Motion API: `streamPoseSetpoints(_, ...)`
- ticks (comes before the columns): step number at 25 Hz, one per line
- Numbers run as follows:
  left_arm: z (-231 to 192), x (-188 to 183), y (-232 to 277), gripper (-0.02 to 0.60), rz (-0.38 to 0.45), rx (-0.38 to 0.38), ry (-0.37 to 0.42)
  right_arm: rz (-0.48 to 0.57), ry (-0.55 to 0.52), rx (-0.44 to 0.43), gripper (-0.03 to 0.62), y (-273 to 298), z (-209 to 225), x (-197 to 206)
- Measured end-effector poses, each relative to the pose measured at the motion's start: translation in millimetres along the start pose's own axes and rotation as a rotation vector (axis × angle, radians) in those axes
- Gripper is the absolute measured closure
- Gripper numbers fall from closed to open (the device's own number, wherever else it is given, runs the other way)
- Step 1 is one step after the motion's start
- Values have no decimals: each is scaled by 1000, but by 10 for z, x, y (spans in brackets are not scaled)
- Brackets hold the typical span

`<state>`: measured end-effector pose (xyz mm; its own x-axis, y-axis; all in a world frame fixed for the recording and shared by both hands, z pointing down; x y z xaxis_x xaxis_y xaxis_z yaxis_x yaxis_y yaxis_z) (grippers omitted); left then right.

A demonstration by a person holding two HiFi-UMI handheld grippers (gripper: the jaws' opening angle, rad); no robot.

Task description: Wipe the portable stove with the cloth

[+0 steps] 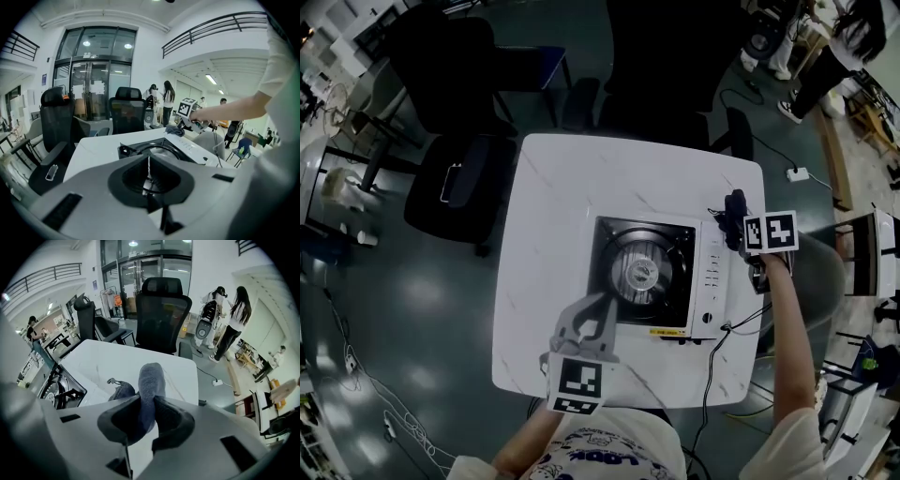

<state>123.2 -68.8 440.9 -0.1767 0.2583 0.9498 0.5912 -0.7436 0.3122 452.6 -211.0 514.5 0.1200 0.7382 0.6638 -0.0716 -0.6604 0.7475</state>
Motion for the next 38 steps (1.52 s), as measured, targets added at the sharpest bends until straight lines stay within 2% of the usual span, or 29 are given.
streamPoseSetpoints(19, 179, 17, -8, 560, -9, 62, 13, -39, 23, 8, 503, -196, -77, 541)
streamPoseSetpoints(38, 374, 46, -155, 560, -9, 156, 39, -64, 53, 19, 503, -566, -285, 1020)
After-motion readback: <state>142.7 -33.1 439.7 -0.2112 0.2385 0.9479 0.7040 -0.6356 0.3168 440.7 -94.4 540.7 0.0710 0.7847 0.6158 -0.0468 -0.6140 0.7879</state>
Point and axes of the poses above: the fingertips, and each gripper's own axes: y forward along the fingers, z to its right, x out of its underside, the point moved 3 cm from there along -y, backward along the fingers, and after that the axes turned 14 degrees about z, right-handed, at the moved point
